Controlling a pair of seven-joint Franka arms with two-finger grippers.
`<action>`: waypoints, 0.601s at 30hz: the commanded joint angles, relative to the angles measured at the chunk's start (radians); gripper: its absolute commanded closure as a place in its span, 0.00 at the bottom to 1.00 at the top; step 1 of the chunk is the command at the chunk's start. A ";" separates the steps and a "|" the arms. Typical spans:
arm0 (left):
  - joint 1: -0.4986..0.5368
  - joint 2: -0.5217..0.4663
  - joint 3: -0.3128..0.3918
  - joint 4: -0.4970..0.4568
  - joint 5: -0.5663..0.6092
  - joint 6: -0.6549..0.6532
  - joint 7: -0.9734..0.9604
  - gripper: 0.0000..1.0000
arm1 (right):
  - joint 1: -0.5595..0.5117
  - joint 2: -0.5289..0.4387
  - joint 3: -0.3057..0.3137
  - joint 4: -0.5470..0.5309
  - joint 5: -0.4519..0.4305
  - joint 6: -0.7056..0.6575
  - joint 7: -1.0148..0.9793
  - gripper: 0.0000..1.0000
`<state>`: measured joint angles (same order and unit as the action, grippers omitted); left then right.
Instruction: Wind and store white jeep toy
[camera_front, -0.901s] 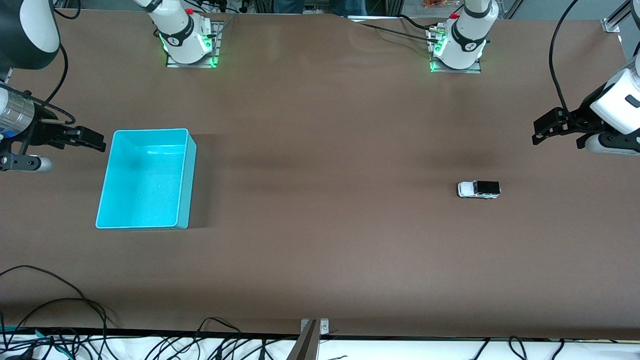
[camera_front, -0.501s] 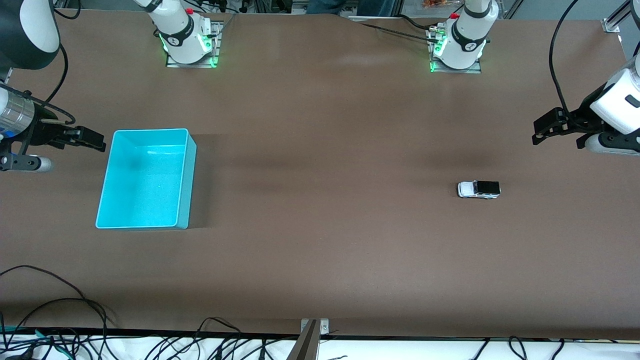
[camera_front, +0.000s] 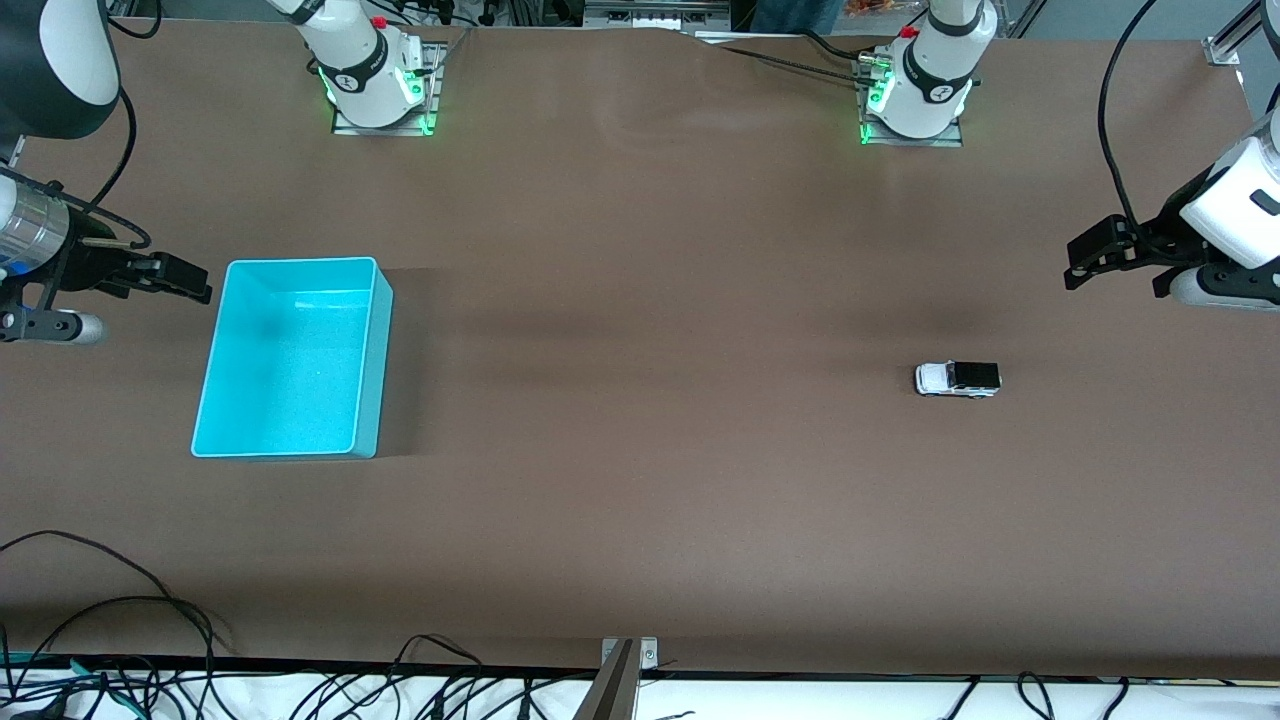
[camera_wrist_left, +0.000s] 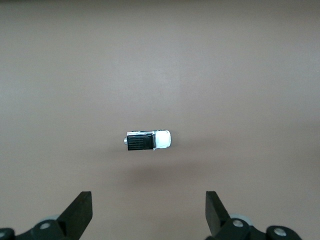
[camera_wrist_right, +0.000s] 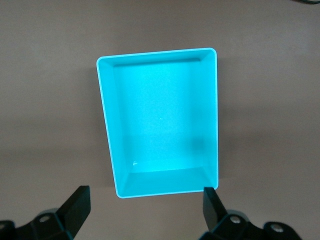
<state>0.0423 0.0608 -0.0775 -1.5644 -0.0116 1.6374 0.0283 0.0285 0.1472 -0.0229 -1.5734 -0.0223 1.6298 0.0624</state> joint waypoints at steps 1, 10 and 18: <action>-0.001 -0.018 -0.004 -0.016 0.019 -0.001 -0.004 0.00 | -0.002 -0.015 0.000 -0.003 0.010 -0.011 -0.012 0.00; 0.001 -0.010 -0.002 -0.003 0.018 -0.004 -0.005 0.00 | -0.002 -0.015 0.000 -0.003 0.010 -0.008 -0.012 0.00; -0.004 -0.009 -0.002 -0.003 0.019 -0.013 -0.010 0.00 | -0.002 -0.015 0.000 -0.003 0.010 -0.007 -0.012 0.00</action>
<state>0.0423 0.0609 -0.0775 -1.5650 -0.0116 1.6350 0.0283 0.0285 0.1467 -0.0228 -1.5734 -0.0222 1.6299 0.0625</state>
